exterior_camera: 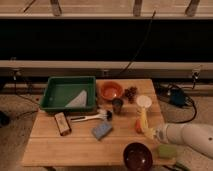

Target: Place banana in paper cup

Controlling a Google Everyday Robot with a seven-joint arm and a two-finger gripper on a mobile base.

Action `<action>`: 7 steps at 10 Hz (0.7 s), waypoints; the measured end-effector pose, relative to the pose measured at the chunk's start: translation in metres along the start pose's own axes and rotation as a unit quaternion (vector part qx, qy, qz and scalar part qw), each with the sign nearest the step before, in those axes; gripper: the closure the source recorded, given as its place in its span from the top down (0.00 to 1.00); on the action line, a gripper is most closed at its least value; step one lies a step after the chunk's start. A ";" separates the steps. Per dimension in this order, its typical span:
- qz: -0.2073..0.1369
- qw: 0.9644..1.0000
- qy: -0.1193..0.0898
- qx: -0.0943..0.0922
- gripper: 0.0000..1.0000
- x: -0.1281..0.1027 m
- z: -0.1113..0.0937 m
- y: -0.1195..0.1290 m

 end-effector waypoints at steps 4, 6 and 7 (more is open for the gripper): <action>0.029 1.000 -0.005 0.001 0.08 -0.019 0.007 -0.028; 0.037 0.999 -0.007 0.001 0.08 -0.029 0.012 -0.034; 0.037 0.999 -0.007 0.001 0.08 -0.034 0.014 -0.035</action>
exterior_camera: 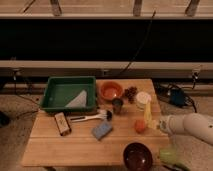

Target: Place banana in paper cup

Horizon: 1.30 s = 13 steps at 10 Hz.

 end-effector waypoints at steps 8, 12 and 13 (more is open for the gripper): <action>-0.011 1.000 -0.015 0.016 0.08 -0.029 -0.012 -0.015; -0.013 1.000 -0.019 0.008 0.08 -0.056 -0.006 -0.024; -0.012 1.000 -0.018 0.000 0.08 -0.069 0.001 -0.026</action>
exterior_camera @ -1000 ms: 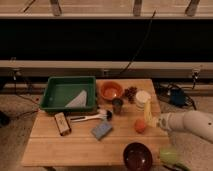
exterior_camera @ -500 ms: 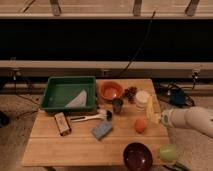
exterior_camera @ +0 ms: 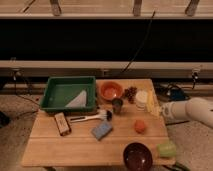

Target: Place banana in paper cup

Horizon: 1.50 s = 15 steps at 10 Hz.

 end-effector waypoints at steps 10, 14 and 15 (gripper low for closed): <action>-0.030 0.999 0.016 -0.035 0.78 -0.042 0.039 0.027; -0.030 0.999 0.031 -0.023 0.80 -0.024 0.037 0.014; -0.029 0.999 0.032 -0.021 0.80 -0.021 0.035 0.010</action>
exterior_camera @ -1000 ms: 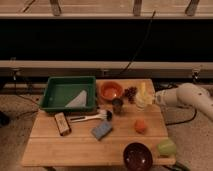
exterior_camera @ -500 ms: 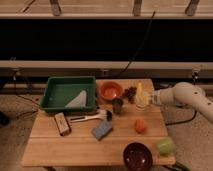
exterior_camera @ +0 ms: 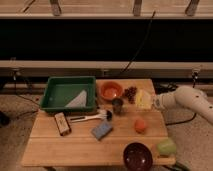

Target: Place banana in paper cup

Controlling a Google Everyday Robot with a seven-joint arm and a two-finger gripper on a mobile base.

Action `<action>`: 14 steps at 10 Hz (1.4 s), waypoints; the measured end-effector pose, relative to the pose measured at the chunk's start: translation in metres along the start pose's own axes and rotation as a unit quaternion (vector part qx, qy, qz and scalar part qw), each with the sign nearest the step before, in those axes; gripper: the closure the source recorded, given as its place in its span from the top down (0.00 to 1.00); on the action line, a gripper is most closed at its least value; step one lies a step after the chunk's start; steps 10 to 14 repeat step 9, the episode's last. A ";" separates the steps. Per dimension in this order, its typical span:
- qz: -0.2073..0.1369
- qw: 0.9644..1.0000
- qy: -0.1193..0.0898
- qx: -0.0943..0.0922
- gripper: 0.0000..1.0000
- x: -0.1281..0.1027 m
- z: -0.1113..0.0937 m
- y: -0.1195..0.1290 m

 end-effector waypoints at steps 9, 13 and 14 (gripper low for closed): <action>-0.017 0.999 -0.027 -0.015 0.80 -0.004 -0.031 0.004; -0.017 0.999 -0.027 -0.015 0.80 -0.004 -0.031 0.004; -0.017 0.999 -0.027 -0.015 0.80 -0.004 -0.031 0.004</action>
